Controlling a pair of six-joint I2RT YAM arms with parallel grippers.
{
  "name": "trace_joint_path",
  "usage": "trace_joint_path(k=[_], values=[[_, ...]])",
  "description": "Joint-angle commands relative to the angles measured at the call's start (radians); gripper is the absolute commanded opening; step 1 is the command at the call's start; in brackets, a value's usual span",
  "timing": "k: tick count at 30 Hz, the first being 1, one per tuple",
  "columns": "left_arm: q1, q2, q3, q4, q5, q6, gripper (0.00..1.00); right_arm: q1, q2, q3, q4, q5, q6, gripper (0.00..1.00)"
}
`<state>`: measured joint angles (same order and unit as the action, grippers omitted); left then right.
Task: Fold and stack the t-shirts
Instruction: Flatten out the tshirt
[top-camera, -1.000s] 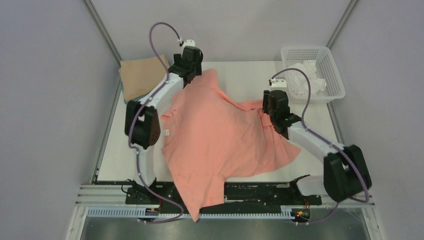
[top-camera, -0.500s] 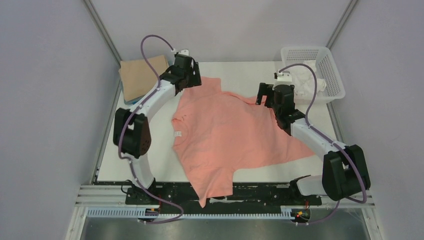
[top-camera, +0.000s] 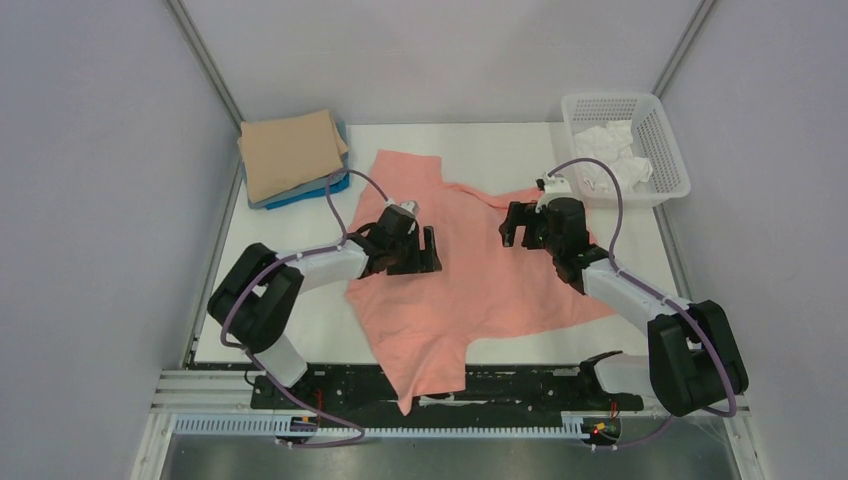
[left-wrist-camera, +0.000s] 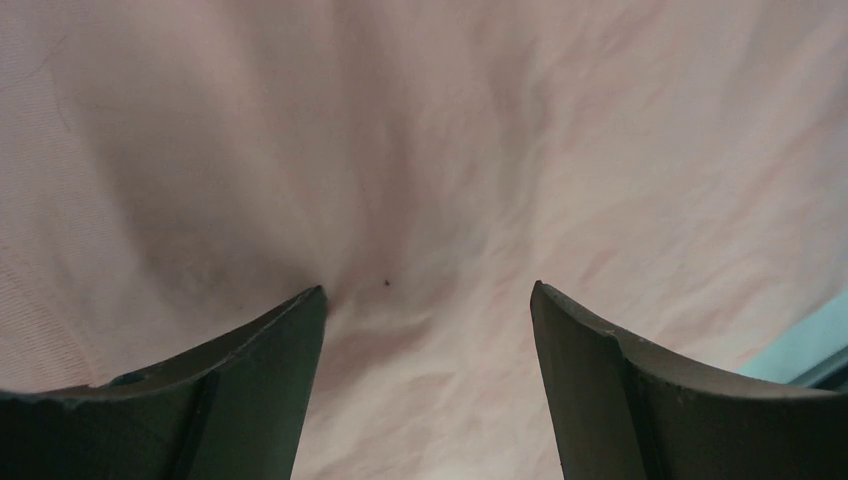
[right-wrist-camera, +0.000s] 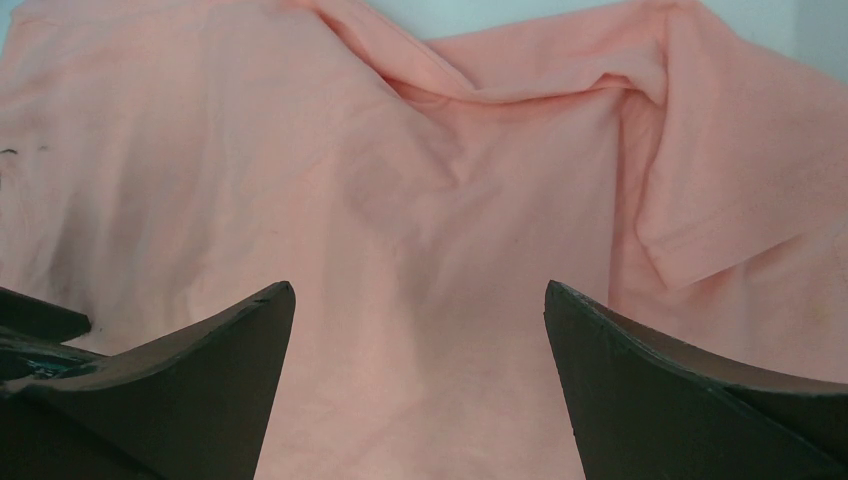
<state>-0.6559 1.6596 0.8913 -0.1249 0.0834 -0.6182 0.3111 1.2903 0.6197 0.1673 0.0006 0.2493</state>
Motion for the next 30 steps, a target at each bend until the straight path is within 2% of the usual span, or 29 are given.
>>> trace_joint_path(k=[1,6,12,21,30], values=[[0.012,-0.019,-0.080,0.052,-0.036,-0.093,0.83,0.002,-0.016,-0.008,0.007,-0.035,-0.009,0.98],[0.038,-0.125,-0.204,-0.068,-0.219,-0.174,0.85,0.010,0.021,0.029,-0.044,-0.013,-0.036,0.98],[0.129,-0.242,-0.294,-0.152,-0.285,-0.186,0.86,0.061,0.132,0.102,-0.045,-0.022,-0.036,0.98],[0.143,-0.279,-0.267,-0.133,-0.243,-0.131,0.87,0.126,0.368,0.284,-0.010,-0.028,-0.025,0.98],[0.148,-0.271,-0.258,-0.153,-0.307,-0.133,0.87,0.111,0.540,0.413,-0.009,0.163,-0.051,0.98]])
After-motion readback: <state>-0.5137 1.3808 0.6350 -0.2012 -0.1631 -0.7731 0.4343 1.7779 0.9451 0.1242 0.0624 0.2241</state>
